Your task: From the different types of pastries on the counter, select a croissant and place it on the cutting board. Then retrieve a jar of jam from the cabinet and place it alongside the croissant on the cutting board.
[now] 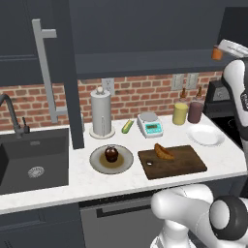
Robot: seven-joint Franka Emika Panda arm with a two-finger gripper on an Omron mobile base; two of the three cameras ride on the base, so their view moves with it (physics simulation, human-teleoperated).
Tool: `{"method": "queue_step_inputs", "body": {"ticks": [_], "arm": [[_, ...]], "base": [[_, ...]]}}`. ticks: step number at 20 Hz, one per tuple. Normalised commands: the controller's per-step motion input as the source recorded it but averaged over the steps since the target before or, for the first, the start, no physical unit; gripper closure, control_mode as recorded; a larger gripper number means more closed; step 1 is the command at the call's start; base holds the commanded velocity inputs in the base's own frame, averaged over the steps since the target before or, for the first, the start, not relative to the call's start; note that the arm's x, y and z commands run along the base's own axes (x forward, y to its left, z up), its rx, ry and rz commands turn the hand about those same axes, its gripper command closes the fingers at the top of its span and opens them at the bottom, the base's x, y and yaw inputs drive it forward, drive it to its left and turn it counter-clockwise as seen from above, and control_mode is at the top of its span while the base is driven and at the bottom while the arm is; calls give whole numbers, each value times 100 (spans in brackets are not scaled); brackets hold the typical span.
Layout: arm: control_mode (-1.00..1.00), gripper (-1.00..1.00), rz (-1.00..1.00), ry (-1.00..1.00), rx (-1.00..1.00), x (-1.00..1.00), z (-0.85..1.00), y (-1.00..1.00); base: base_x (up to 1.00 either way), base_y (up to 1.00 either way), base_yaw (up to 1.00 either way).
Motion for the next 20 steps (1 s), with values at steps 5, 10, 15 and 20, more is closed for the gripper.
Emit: {"method": "queue_step_inputs", "body": {"ticks": [5, 10, 15, 20], "arm": [[-100, -100, 2, -4, -28, 0, 2, 0], [-100, -100, -5, 26, -23, 10, 0, 15], [-100, -100, -13, 33, -24, 18, 0, 17], [-100, -100, -15, 14, -16, 8, 2, 4]], "base": [[0, 0, 0], [0, 0, 0], [0, 0, 0], [0, 0, 0]]}}
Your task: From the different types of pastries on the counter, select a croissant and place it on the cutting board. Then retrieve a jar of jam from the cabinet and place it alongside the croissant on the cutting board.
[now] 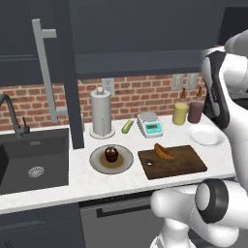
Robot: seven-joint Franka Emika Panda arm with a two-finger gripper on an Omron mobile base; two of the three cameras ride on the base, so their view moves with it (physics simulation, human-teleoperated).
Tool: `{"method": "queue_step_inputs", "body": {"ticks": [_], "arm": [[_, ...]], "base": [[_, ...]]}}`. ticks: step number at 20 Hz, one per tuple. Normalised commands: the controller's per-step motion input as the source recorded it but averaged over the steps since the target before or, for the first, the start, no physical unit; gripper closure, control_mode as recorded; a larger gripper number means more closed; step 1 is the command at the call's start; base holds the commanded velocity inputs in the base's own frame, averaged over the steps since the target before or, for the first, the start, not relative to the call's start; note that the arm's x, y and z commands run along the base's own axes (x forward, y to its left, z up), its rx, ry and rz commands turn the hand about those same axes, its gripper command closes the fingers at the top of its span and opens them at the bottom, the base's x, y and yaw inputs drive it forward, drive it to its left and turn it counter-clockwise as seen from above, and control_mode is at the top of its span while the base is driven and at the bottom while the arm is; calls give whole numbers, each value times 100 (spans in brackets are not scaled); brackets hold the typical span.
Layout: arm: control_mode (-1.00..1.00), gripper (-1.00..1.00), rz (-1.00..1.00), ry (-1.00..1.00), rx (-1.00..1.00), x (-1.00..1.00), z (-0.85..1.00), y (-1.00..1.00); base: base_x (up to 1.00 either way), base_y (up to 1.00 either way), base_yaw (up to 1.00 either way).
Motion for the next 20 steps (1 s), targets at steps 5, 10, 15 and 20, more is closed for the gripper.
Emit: {"method": "queue_step_inputs", "body": {"ticks": [5, 10, 15, 20], "arm": [[-100, -100, -5, -4, -2, 0, 0, -17], [-100, -100, 0, -7, 0, 0, 0, -22], [-100, -100, -2, -3, 0, 0, 0, -13], [-100, -100, -12, 17, 0, 12, 0, 0]], "base": [[0, 0, 0], [0, 0, 0], [0, 0, 0], [0, 0, 0]]}}
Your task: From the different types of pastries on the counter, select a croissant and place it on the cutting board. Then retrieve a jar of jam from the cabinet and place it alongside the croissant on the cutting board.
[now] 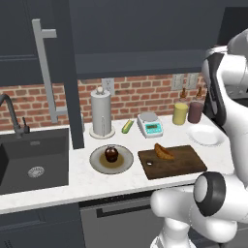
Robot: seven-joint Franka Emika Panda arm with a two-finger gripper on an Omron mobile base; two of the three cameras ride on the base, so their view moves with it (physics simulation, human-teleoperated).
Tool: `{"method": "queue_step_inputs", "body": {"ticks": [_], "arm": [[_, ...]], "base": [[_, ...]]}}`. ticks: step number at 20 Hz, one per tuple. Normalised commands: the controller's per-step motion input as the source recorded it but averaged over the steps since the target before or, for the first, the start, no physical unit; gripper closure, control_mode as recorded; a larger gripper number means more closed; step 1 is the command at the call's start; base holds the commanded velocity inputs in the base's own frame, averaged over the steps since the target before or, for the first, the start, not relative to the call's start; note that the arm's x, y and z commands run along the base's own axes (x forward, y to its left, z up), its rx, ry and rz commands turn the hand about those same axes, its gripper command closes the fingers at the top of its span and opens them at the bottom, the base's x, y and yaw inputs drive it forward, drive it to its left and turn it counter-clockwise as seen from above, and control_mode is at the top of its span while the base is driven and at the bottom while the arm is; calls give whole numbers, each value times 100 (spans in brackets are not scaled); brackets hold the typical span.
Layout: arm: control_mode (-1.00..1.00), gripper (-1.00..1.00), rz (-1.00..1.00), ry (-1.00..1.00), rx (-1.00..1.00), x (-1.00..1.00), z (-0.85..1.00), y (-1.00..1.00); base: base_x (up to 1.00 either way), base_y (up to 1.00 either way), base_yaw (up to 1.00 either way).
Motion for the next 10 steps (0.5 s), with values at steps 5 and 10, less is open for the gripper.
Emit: {"method": "queue_step_inputs", "body": {"ticks": [5, 10], "arm": [[-100, -100, -14, 8, 0, 0, 0, 0], [-100, -100, -12, 0, 0, 0, 0, -8]], "base": [[0, 0, 0], [0, 0, 0]]}}
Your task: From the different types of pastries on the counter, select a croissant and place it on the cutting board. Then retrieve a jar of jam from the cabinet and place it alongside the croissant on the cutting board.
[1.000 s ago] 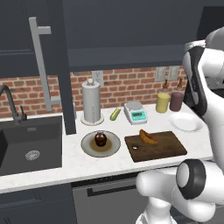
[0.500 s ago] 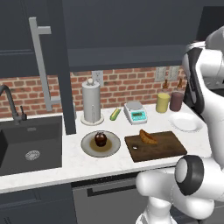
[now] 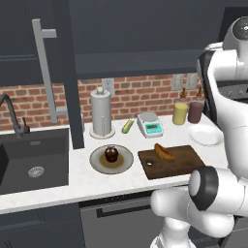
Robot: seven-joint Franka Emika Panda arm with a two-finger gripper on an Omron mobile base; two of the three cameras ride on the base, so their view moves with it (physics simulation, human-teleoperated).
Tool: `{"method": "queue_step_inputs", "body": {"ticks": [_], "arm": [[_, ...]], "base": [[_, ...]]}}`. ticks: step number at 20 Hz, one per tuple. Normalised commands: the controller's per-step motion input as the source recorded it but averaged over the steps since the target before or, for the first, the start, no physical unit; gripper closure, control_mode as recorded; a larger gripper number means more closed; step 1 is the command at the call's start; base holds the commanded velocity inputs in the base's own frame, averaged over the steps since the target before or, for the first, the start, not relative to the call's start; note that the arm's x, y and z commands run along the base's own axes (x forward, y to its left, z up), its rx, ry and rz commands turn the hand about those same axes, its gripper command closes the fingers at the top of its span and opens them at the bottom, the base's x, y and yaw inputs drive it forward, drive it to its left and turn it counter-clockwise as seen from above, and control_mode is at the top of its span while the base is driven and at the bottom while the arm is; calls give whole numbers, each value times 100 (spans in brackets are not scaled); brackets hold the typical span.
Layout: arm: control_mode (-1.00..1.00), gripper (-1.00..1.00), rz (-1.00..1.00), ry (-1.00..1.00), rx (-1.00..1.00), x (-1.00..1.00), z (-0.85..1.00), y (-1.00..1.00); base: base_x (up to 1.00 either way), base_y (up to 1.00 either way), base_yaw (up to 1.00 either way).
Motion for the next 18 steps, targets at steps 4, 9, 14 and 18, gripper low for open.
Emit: {"method": "queue_step_inputs", "body": {"ticks": [4, 9, 14, 18], "arm": [[-100, -100, -9, 0, 0, 0, 0, -18], [-100, -100, -6, 0, 0, 0, -2, -16], [-100, -100, -3, 0, 0, 5, -4, -9], [-100, -100, 0, 0, 2, 21, -1, 0]], "base": [[0, 0, 0], [0, 0, 0], [0, 0, 0], [0, 0, 0]]}}
